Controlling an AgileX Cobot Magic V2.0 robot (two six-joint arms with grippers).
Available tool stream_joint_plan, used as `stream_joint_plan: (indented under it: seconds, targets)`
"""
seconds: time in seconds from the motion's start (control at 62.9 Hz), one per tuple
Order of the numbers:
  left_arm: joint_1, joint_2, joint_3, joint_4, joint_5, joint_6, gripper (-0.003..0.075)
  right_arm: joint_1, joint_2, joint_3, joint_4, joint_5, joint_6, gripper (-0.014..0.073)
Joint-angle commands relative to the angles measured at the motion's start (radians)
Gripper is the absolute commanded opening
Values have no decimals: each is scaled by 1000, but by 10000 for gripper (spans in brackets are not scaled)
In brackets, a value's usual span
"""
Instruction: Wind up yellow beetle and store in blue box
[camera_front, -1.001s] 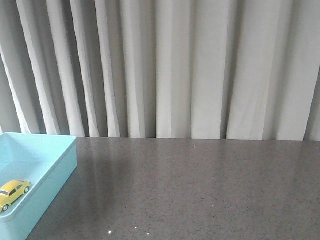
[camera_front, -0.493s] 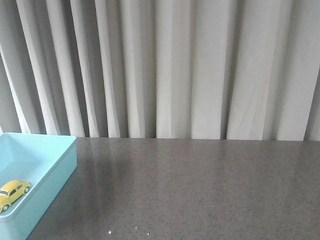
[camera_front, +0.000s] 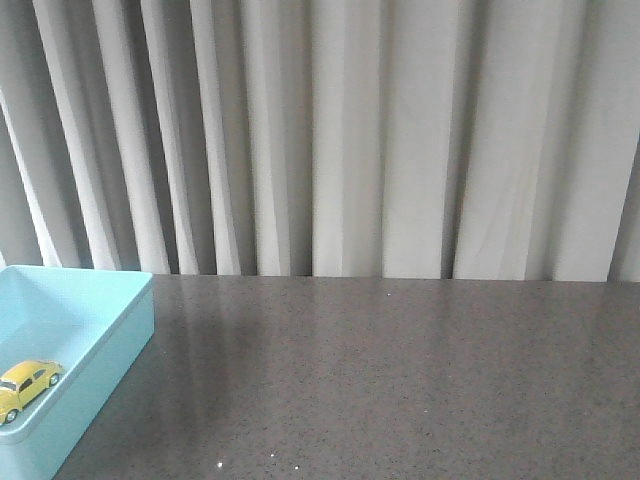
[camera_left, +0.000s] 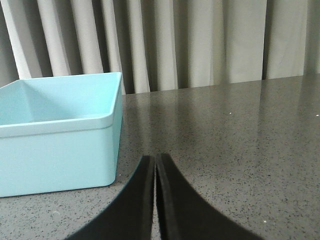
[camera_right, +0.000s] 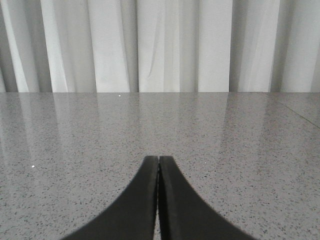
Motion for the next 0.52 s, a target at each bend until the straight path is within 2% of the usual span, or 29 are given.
stream_joint_plan:
  seconds: [0.0,0.159,0.509]
  targets:
    - [6,-16,-10,-6,-75,0,-5,-3,-8,3,-2,-79,0,-7]
    - [90,-17,-10,-6,-75,0,-5,-3,-8,3,-2,-79,0,-7]
    - [94,-16,-10,-6,-75,0,-5,-3,-8,3,-2,-79,0,-7]
